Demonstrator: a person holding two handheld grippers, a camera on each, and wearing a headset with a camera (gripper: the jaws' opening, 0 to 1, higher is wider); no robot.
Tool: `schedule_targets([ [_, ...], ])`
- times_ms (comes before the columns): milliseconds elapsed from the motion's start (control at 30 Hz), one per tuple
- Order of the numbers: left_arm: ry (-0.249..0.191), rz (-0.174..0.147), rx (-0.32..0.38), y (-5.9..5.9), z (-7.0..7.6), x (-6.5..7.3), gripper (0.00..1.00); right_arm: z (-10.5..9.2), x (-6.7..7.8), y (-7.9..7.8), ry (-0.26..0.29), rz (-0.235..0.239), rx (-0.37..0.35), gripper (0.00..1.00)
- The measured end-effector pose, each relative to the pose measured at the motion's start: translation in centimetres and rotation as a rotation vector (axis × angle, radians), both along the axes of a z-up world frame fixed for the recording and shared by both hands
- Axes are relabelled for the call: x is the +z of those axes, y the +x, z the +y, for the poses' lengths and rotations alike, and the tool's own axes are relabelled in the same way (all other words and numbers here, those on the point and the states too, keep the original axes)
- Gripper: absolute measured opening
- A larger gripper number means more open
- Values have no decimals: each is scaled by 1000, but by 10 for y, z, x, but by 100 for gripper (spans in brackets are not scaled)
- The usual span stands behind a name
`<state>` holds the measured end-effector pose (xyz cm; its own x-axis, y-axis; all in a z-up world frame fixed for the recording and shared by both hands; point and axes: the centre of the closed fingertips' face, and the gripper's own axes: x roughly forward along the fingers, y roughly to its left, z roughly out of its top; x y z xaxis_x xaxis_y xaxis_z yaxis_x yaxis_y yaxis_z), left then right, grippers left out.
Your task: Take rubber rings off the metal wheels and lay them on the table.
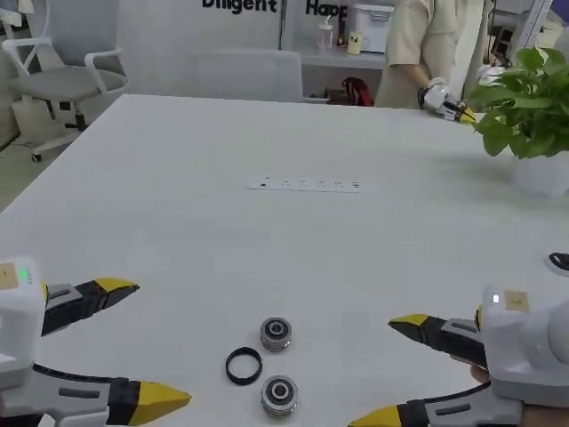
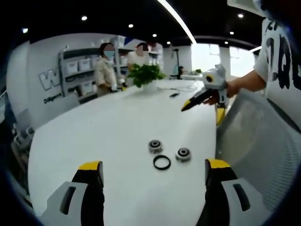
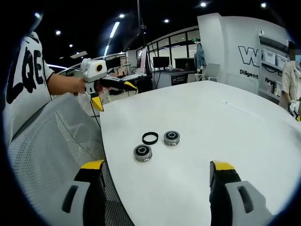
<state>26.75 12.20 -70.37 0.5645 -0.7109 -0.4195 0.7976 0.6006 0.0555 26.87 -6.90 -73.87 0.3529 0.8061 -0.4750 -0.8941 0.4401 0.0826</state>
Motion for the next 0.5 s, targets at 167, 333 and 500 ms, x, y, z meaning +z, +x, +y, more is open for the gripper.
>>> schedule_targets([
  [167, -7, -1, 5, 2, 1, 0, 90, -2, -3, 0, -8, 3, 3, 88],
  [333, -7, -1, 6, 2, 1, 0, 90, -3, 0, 2, 4, 3, -9, 88],
  [500, -7, -4, 9, 3, 3, 2, 90, -3, 2, 3, 8, 1, -13, 88],
])
